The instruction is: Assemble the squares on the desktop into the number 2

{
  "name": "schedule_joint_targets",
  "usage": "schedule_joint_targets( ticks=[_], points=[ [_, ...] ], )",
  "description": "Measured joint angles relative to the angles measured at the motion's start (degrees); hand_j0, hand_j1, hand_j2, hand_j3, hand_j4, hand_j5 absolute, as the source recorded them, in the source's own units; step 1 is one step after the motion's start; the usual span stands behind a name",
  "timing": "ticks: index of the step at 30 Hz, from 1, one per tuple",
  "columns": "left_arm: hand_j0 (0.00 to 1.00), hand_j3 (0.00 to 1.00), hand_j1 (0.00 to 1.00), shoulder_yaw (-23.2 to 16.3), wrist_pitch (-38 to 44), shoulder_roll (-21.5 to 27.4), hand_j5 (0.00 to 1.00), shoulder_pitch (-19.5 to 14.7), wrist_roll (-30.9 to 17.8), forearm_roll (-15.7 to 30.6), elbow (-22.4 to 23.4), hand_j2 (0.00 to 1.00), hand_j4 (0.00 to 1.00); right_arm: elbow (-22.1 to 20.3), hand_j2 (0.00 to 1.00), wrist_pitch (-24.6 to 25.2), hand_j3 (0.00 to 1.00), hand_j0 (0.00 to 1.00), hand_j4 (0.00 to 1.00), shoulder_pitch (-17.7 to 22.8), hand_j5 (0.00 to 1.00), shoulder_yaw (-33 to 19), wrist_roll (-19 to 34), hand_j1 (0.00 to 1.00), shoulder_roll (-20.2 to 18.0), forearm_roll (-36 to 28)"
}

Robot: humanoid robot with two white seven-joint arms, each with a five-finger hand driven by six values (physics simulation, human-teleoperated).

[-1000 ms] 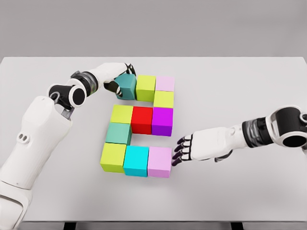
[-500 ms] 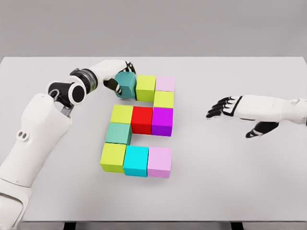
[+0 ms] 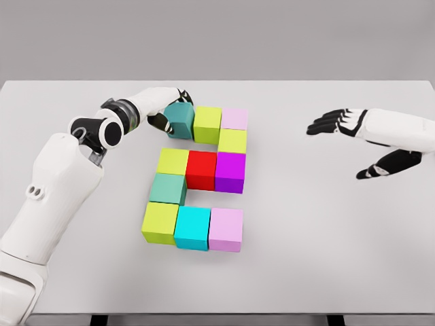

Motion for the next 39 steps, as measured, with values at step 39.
schedule_joint_targets(
  ticks=[39],
  points=[
    [0.96,0.96,0.96,0.5,0.5,-2.5,0.96,0.2,0.0,-0.7,1.4,0.96,0.96,-3.1,1.00,0.0,1.00,1.00,1.00,8.7,1.00,-9.8,0.0,1.00,0.3,-4.8]
  ],
)
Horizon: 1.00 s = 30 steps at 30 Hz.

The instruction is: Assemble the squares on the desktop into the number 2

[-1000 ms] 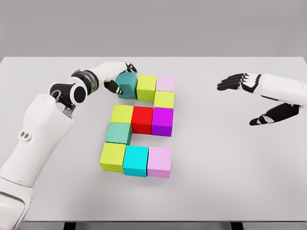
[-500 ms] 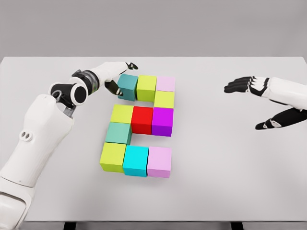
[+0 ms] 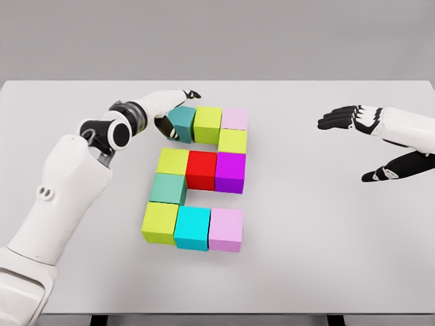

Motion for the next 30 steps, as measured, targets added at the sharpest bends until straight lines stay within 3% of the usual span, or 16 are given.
schedule_joint_targets(
  ticks=[30],
  points=[
    [0.96,0.96,0.96,-0.4,-0.8,-2.5,0.96,-0.1,0.0,-4.2,0.2,0.96,0.96,-0.1,1.00,0.0,1.00,1.00,1.00,0.0,1.00,0.2,0.0,1.00,1.1,-0.1]
  ],
)
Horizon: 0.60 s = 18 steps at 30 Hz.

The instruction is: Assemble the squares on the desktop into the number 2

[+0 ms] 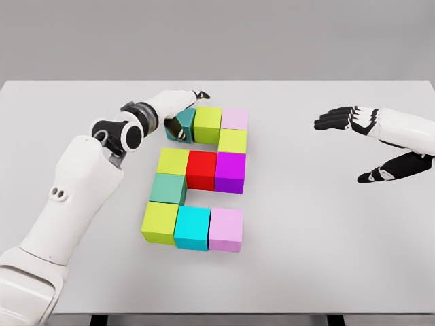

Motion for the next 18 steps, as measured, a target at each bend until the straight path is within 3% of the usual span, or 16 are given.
schedule_joint_targets(
  ticks=[18],
  points=[
    [0.96,0.96,0.96,0.2,-0.3,-0.8,0.96,-1.2,0.0,-1.6,0.4,0.96,0.96,0.0,1.00,0.0,1.00,1.00,1.00,0.0,1.00,0.0,0.0,1.00,0.2,0.0]
  ],
)
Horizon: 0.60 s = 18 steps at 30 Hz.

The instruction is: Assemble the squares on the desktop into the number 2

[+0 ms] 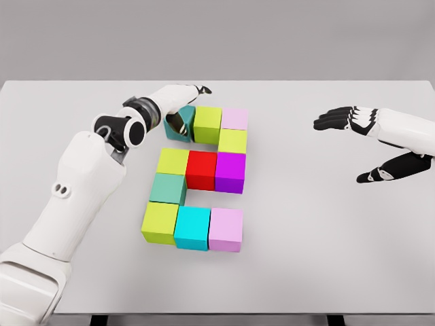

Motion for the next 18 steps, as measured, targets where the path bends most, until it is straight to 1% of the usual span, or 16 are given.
schedule_joint_targets(
  ticks=[18],
  points=[
    [0.96,0.96,0.96,0.1,0.0,0.1,0.96,0.0,0.0,0.0,0.4,0.96,0.96,-0.1,1.00,0.0,1.00,1.00,1.00,0.0,1.00,0.0,0.0,1.00,0.0,0.0]
  ],
)
